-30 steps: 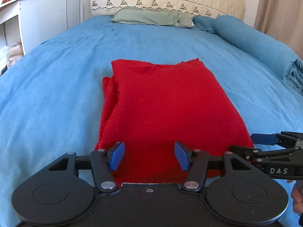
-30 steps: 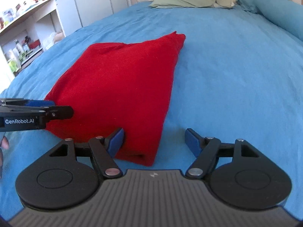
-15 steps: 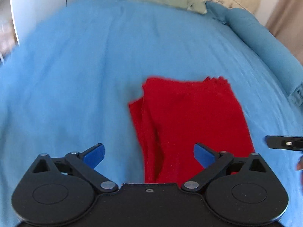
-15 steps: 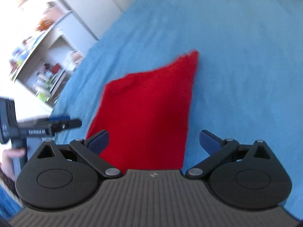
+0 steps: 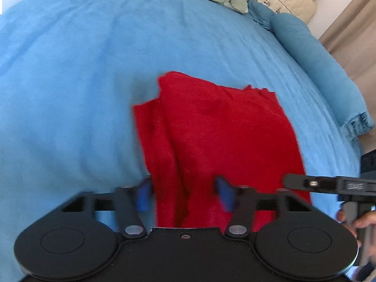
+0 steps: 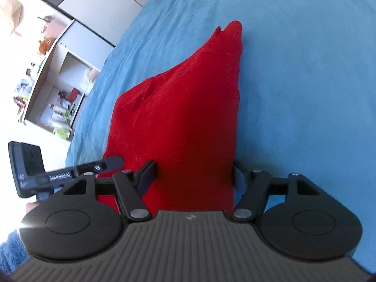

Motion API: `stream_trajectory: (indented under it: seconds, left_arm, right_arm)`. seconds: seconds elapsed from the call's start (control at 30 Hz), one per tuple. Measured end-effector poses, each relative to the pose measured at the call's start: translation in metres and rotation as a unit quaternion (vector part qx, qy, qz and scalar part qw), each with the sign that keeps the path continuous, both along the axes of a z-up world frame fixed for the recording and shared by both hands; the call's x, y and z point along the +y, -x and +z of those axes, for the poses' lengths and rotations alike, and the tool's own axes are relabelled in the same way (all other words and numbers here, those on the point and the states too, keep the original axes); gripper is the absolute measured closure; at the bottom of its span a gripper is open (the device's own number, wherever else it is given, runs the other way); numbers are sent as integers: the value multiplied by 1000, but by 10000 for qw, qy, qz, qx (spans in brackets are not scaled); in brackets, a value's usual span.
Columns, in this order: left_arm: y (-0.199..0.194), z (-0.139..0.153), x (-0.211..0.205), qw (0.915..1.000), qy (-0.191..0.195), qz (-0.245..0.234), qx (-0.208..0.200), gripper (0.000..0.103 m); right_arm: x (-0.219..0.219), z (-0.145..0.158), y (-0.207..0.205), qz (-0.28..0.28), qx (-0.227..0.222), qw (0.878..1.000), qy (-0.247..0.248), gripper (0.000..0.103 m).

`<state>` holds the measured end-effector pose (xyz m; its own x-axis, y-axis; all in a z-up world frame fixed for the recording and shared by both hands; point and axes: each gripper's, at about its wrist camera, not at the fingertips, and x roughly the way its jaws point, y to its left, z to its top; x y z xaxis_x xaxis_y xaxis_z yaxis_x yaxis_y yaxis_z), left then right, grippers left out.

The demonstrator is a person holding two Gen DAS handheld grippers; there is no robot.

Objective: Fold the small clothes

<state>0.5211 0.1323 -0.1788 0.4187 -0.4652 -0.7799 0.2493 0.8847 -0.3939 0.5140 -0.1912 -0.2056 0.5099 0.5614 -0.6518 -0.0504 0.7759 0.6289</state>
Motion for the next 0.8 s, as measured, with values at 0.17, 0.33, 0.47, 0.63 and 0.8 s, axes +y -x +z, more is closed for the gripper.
stream_trajectory:
  seconds: [0.17, 0.33, 0.47, 0.63, 0.8]
  left_arm:
    - [6, 11, -15, 9988, -414, 102, -231, 74]
    - [24, 30, -37, 9925, -973, -43, -745, 79]
    - [40, 58, -45, 9923, -789, -152, -944, 80]
    - [83, 101, -63, 9914, -550, -335, -1137, 80]
    - [136, 109, -92, 9914, -228, -454, -1205, 80]
  right_arm:
    - [2, 5, 5, -153, -75, 9998, 81, 51]
    - [14, 25, 12, -187, -369, 9984, 378, 59]
    - [14, 48, 23, -125, -602, 9974, 367, 61]
    - [-4, 87, 56, -107, -833, 9959, 337, 61]
    - [-36, 123, 114, 64, -1126, 9919, 577, 61]
